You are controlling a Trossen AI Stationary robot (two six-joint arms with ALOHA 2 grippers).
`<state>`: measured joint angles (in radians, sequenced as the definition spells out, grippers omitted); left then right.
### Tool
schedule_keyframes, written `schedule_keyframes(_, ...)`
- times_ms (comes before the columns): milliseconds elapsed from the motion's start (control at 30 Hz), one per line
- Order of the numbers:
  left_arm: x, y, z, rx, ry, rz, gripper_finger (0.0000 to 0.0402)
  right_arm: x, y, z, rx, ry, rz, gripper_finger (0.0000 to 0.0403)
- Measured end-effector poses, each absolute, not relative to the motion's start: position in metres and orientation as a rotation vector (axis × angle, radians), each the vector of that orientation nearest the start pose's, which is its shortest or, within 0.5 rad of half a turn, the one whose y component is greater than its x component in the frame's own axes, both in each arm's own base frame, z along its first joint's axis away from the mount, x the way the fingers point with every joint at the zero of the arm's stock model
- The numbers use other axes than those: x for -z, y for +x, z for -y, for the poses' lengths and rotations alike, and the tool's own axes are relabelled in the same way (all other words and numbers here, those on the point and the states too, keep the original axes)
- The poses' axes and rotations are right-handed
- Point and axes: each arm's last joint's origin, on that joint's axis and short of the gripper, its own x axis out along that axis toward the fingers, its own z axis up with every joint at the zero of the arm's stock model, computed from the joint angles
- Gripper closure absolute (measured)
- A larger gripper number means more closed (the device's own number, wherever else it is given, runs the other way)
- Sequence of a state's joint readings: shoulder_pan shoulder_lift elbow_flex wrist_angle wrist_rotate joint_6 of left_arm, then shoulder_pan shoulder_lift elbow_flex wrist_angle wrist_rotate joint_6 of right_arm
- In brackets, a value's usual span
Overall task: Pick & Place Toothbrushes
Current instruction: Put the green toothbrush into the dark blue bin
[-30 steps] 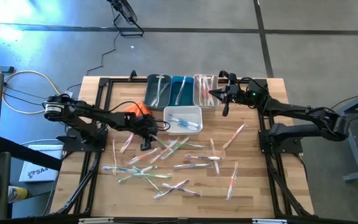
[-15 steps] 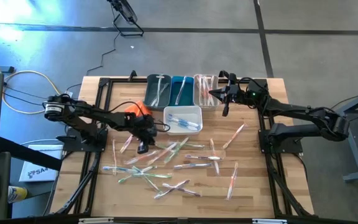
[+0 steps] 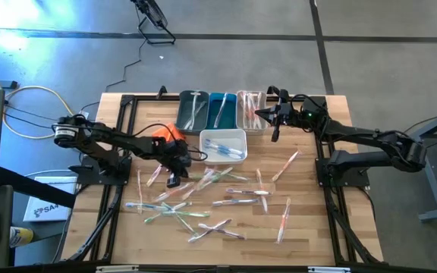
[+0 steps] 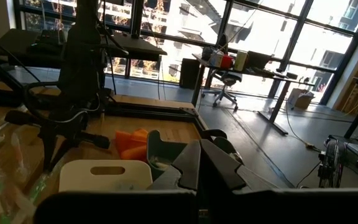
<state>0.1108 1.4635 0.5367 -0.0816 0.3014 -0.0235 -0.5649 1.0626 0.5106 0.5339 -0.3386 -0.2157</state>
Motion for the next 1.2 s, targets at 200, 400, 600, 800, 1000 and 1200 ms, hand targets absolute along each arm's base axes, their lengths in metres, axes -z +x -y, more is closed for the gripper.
schedule_keyframes(200,-0.126,0.238,-0.018,0.183,-0.204,-0.978,0.0401,-0.255,0.197,0.113,0.223,-0.207,-0.041,0.0401)
schedule_keyframes(400,-0.129,0.238,-0.018,0.189,-0.183,-0.962,0.0401,-0.255,0.197,0.113,0.224,-0.207,-0.041,0.0401)
schedule_keyframes(600,-0.140,0.238,-0.018,0.185,-0.173,-0.929,0.0400,-0.255,0.197,0.113,0.223,-0.206,-0.041,0.0401)
schedule_keyframes(800,-0.162,0.246,-0.019,0.193,-0.156,-0.893,0.0400,-0.255,0.197,0.113,0.223,-0.206,-0.042,0.0401)
schedule_keyframes(1000,-0.184,0.254,-0.019,0.214,-0.114,-0.918,0.0401,-0.255,0.197,0.113,0.223,-0.205,-0.044,0.0401)
schedule_keyframes(1200,-0.205,0.260,-0.020,0.216,-0.101,-0.938,0.0401,-0.254,0.197,0.113,0.223,-0.204,-0.046,0.0401)
